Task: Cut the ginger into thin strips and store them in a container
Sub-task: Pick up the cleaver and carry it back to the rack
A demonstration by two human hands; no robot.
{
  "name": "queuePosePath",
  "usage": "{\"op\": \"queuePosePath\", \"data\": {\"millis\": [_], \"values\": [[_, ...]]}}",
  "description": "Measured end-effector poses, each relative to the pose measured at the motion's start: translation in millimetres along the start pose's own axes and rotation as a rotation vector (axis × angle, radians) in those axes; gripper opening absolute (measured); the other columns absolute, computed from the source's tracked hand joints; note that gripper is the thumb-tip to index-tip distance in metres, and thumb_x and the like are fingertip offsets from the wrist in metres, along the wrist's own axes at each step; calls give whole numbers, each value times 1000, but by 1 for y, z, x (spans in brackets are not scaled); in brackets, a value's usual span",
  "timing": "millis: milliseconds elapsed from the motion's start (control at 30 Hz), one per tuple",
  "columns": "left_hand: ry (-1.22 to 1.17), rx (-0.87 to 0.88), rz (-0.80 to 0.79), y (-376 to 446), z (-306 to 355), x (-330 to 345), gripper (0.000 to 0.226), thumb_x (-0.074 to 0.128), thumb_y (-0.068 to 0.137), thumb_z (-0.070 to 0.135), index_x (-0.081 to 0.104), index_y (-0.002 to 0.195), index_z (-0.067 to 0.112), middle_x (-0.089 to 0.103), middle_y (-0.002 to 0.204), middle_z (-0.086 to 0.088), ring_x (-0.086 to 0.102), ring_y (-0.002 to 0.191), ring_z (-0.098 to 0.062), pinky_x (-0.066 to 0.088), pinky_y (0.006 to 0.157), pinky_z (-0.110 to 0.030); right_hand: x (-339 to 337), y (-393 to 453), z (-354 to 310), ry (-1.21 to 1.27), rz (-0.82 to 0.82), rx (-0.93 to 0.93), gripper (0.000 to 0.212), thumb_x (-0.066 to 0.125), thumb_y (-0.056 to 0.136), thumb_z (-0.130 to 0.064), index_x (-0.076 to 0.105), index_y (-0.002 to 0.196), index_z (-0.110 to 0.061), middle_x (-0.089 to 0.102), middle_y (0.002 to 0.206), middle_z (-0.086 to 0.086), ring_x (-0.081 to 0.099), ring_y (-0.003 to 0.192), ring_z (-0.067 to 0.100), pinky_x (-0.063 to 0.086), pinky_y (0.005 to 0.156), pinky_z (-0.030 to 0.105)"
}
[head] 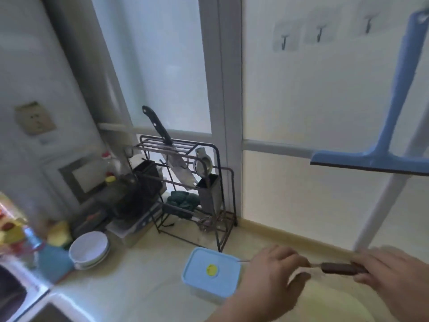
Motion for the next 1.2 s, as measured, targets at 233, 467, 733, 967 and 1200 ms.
{"op": "queuePosePath", "data": {"millis": [233,467,733,967,1200], "values": [[213,117,435,62,-16,-200,22,72,83,15,81,101,24,69,90,4,60,79,-22,48,72,-31,-171,174,-90,320,40,55,40,45,81,-91,69,88,-60,72,79,-23,68,66,7,52,64,30],[-51,-208,335,133,-65,-365,10,74,69,33,77,71,42,63,64,27,56,61,6,39,59,-11,-249,338,-169,326,128,21,15,75,92,-15,77,95,-29,68,57,-18,62,55,1,43,51,6],[51,-314,278,156,-147,-402,24,77,81,16,78,76,40,63,63,27,55,60,13,38,63,-8,-204,427,-197,305,183,119,7,72,96,-14,74,96,-21,58,65,-16,53,66,3,37,59,3],[-8,-318,251,151,-173,-394,21,77,83,16,78,80,37,61,55,31,55,57,14,38,61,-5,-189,446,-205,247,116,137,6,72,97,-16,73,94,-22,60,76,-16,53,70,-1,36,64,12],[54,-379,181,139,-191,-376,14,73,85,21,81,86,32,66,68,23,61,70,2,48,75,-20,-134,463,-215,224,-9,190,5,74,96,-16,75,97,-21,63,81,-11,59,85,16,39,81,23]]}}
Point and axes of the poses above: each hand's wrist, its own y-axis towards the middle knuckle, its own x-axis out of the palm, z = x × y, the point moved 3 cm from there along y, towards the middle knuckle
